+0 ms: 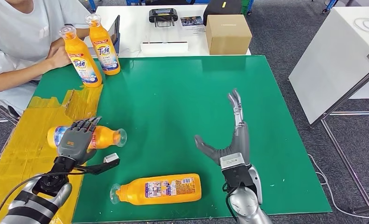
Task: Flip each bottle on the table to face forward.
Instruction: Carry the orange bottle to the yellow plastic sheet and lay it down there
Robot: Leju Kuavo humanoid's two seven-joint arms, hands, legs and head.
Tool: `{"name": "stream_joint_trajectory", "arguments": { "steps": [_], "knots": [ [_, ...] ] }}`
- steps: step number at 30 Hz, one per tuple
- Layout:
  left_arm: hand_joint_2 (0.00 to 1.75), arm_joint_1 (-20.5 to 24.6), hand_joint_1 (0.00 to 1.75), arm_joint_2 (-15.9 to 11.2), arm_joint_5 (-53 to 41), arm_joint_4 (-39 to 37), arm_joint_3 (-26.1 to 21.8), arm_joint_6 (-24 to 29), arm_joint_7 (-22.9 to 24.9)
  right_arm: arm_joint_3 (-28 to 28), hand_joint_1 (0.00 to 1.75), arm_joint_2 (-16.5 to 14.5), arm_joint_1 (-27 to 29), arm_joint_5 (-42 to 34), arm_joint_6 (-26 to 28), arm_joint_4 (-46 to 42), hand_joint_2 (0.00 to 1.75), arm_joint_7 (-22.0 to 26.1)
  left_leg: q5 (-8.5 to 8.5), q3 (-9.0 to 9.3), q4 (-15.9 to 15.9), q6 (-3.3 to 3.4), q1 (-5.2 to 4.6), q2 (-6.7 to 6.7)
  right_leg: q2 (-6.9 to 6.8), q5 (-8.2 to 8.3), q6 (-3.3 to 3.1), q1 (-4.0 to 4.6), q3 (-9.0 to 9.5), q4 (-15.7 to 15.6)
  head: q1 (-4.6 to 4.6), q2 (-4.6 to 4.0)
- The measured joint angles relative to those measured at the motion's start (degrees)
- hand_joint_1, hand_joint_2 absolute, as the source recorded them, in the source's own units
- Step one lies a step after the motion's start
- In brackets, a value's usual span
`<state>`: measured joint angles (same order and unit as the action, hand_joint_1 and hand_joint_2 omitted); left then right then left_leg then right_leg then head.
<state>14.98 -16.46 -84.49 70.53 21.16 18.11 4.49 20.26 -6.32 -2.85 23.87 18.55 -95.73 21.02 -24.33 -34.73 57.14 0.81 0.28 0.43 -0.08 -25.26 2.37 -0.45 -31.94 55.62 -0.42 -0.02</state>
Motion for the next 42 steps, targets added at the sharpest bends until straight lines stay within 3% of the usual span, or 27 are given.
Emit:
{"name": "stream_joint_trajectory", "arguments": {
  "steps": [14,18,22,28,31,33,36,42],
  "knots": [
    [1.75,0.48,0.00,2.14,-0.25,-3.49,-0.11,0.53,0.24,1.44,0.00,0.02,-0.24,0.69,-0.43,1.16,1.75,-0.55,0.00,0.01,0.00,0.00,0.00,0.00,0.00,0.00,0.00,0.00,0.00,0.00,0.01,0.00],
    [0.00,0.56,0.00,2.24,-0.25,-4.13,-0.20,-0.01,0.29,1.47,0.00,0.02,-0.24,0.93,-0.49,1.20,1.75,-0.83,0.00,0.01,0.00,0.00,0.00,0.00,0.00,0.00,0.00,0.00,0.00,0.00,0.01,0.00],
    [1.75,0.56,0.00,2.51,0.57,-4.94,-0.50,0.35,0.16,1.53,0.00,0.07,-0.24,1.47,-0.87,1.25,1.75,-1.23,0.00,0.00,0.00,0.00,0.00,0.00,0.00,0.00,0.00,0.01,0.00,0.00,0.00,0.00],
    [1.75,-0.74,0.00,4.39,9.27,-3.19,-2.16,7.25,-5.48,2.92,0.00,0.74,-0.36,5.64,-2.67,1.99,1.75,-3.19,0.00,-0.01,0.00,0.00,0.00,0.00,0.00,0.00,0.00,0.00,0.01,0.00,0.00,0.00],
    [1.75,-3.20,0.00,6.47,25.50,1.78,-4.07,9.09,-15.93,5.06,0.00,1.66,-1.17,12.40,-4.93,3.04,1.75,-5.28,-0.01,-0.01,0.00,0.00,0.00,0.01,0.01,0.00,0.00,0.00,0.01,0.00,-0.01,0.00],
    [1.75,-5.18,0.00,8.33,40.75,6.86,-5.66,7.07,-23.89,7.71,0.00,2.43,-2.35,17.59,-7.17,4.41,1.75,-6.32,-0.01,-0.03,0.00,0.00,-0.01,-0.01,0.00,0.00,0.00,-0.01,0.01,0.00,0.00,0.00],
    [1.75,-7.24,0.00,11.02,54.68,13.62,-8.03,1.74,-29.81,13.00,0.00,3.80,-4.85,21.71,-10.46,7.17,1.75,-6.91,-0.01,-0.04,0.00,0.01,-0.01,-0.01,0.00,0.00,0.00,0.00,0.00,-0.01,0.00,0.00],
    [1.75,-7.98,0.00,14.24,61.52,19.08,-11.62,-2.49,-33.40,22.83,0.00,6.35,-10.21,23.14,-14.78,14.12,1.75,-7.62,0.01,0.00,0.00,0.00,0.00,-0.04,-0.01,0.00,0.00,0.03,0.03,0.00,-0.01,0.00]
  ]
}}
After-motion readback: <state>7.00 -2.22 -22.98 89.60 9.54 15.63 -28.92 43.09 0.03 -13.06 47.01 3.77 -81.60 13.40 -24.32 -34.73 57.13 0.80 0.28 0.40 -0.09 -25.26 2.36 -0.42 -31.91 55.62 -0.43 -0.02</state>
